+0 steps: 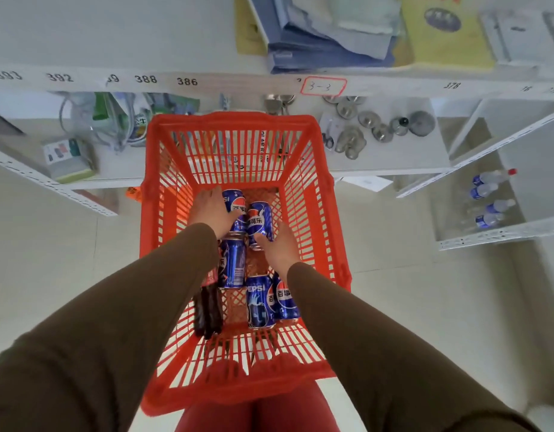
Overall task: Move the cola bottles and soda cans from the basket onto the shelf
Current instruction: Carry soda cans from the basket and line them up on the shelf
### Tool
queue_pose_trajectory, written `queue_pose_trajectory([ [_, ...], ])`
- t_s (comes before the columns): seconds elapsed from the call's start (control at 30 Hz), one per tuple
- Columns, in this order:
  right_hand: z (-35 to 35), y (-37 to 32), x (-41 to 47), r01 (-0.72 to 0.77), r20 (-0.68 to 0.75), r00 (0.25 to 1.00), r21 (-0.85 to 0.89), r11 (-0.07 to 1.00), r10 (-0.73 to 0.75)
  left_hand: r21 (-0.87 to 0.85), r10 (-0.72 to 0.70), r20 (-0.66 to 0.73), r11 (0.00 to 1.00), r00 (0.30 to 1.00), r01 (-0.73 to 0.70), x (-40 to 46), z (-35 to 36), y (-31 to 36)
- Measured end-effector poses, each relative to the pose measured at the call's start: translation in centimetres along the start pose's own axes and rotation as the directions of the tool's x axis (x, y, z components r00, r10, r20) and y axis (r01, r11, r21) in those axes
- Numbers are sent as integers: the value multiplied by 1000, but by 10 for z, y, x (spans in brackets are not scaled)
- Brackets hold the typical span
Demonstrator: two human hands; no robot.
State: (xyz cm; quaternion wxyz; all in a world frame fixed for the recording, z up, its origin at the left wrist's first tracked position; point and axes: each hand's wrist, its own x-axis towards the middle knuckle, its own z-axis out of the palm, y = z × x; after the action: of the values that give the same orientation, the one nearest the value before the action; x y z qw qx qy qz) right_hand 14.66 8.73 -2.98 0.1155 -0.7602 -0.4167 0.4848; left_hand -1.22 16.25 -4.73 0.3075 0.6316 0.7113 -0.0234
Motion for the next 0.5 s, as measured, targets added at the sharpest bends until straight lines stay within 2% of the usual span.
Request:
queue_pose_trajectory([
  [0.17, 22, 18, 31, -36, -25, 999, 0, 999, 36, 91, 3, -5, 996, 1000, -2, 26, 10, -7],
  [0.33, 47, 35, 64, -50, -81, 995, 20, 999, 52, 55, -72, 0, 996, 997, 72, 48, 23, -13],
  [0.5, 56, 38, 80, -91, -64, 993, 92, 992, 97, 118, -156, 47, 982, 987, 150, 57, 26, -6],
])
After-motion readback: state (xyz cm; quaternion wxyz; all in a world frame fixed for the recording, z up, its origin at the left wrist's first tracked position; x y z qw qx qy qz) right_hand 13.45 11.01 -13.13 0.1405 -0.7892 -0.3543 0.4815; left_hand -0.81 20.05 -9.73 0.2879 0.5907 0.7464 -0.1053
